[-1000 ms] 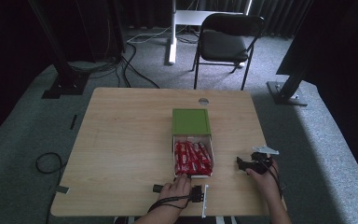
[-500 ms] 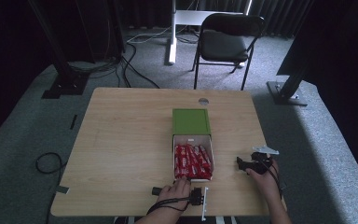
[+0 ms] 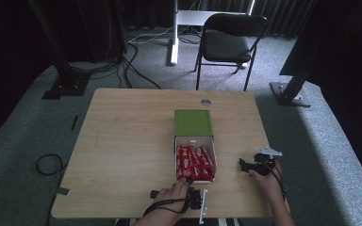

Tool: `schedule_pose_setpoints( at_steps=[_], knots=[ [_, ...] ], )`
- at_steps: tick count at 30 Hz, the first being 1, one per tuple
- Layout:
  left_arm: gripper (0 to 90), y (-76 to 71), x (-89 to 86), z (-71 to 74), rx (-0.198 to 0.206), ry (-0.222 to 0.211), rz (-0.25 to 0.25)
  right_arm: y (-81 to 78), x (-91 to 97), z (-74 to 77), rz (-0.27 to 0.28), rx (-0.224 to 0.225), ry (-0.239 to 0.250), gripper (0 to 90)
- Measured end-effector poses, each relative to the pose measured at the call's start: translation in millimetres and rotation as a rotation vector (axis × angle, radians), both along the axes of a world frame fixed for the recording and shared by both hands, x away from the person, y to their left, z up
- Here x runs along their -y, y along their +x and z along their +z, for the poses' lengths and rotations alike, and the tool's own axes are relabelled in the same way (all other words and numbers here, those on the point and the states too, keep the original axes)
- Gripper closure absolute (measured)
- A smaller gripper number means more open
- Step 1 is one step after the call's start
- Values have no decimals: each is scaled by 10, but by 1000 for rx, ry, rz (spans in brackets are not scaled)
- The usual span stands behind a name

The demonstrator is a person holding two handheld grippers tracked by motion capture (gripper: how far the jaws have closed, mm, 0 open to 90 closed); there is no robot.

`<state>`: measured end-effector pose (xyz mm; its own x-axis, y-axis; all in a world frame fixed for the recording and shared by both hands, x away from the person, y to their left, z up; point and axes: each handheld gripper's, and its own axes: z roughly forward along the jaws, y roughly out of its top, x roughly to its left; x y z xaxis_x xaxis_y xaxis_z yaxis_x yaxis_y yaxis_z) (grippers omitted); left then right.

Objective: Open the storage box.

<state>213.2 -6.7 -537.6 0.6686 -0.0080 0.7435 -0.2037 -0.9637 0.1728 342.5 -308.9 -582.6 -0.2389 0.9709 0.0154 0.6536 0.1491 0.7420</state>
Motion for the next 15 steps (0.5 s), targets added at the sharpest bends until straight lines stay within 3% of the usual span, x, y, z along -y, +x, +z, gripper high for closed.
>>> schedule_pose_setpoints(
  at_steps=[3, 6, 7, 8, 9, 12, 14, 15],
  knots=[
    [628, -24, -5, 105, -36, -35, -22, 0, 0, 0, 0, 0, 0, 100],
    [629, -27, -22, 194, -111, -91, -35, 0, 0, 0, 0, 0, 0, 100],
    [630, -27, -22, 194, -111, -91, -35, 0, 0, 0, 0, 0, 0, 100],
    [640, -16, -42, 274, -168, -141, -43, 0, 0, 0, 0, 0, 0, 100],
    [640, -12, -49, 299, -166, -151, -46, 0, 0, 0, 0, 0, 0, 100],
    [652, 16, -93, 412, -225, -218, -41, 0, 0, 0, 0, 0, 0, 100],
    [652, 16, -93, 412, -225, -218, -41, 0, 0, 0, 0, 0, 0, 100],
    [652, 75, -153, 546, -246, -319, -36, 0, 0, 0, 0, 0, 0, 100]
  ],
)
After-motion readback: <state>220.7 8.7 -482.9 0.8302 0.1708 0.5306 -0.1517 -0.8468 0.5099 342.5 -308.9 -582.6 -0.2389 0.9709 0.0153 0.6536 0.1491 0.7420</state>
